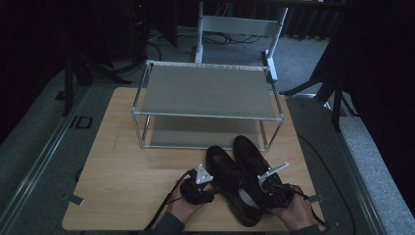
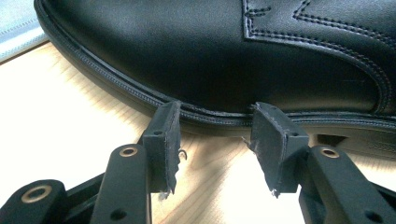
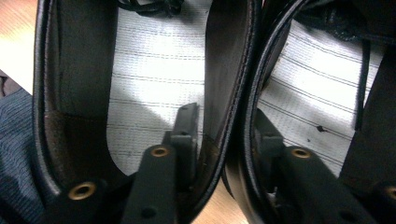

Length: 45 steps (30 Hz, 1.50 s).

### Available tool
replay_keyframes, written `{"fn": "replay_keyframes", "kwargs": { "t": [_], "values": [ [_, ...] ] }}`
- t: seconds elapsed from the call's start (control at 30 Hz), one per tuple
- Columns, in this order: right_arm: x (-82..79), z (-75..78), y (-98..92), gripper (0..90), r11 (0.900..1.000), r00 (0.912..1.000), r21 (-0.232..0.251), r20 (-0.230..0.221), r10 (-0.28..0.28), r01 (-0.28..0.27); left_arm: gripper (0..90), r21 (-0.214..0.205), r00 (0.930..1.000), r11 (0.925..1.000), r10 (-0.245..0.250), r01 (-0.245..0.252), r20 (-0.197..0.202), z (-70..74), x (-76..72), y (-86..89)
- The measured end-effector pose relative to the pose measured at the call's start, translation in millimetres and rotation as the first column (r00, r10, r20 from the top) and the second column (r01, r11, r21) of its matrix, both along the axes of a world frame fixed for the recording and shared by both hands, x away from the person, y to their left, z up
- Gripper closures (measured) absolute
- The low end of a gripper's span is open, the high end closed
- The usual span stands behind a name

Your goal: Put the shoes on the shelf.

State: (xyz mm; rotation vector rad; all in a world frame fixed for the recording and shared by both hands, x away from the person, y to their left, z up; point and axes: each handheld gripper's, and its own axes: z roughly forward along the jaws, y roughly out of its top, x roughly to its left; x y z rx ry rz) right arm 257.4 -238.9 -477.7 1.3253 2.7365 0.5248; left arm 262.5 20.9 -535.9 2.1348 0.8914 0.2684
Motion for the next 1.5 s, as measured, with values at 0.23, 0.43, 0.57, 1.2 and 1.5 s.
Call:
{"fn": "replay_keyframes", "kwargs": {
  "t": [0.23,0.43,0.57,1.2,1.5],
  "values": [
    [-5.9,-1.8,-5.7,79.1,0.9978,0.9969,0.066,0.076,-0.017,0.012,53.1,0.004,1.0,1.0,0.002,-0.002,0.0,1.2,1.5,-1.1],
    [-4.7,-3.4,-18.8,80.1,0.9812,0.993,0.182,0.087,-0.08,0.063,53.1,-0.007,1.0,1.0,-0.002,0.002,0.008,4.3,1.3,-2.8],
    [-6.6,-1.4,-22.4,80.6,0.974,0.9884,0.212,0.109,-0.105,0.08,53.1,-0.005,0.9999,1.0,-0.002,0.002,0.015,6.2,0.8,-4.4],
    [18.1,21.0,-11.3,81.4,0.9516,0.9595,0.284,0.215,-0.182,0.117,51.6,-0.059,0.9956,0.9964,0.064,-0.06,0.069,27.8,9.4,12.6],
    [42.8,26.6,9.3,81.3,0.9519,0.9522,0.287,0.245,-0.182,0.108,51.7,-0.053,0.9941,0.9954,0.084,-0.08,0.069,24.7,10.6,16.8]
  ]
}}
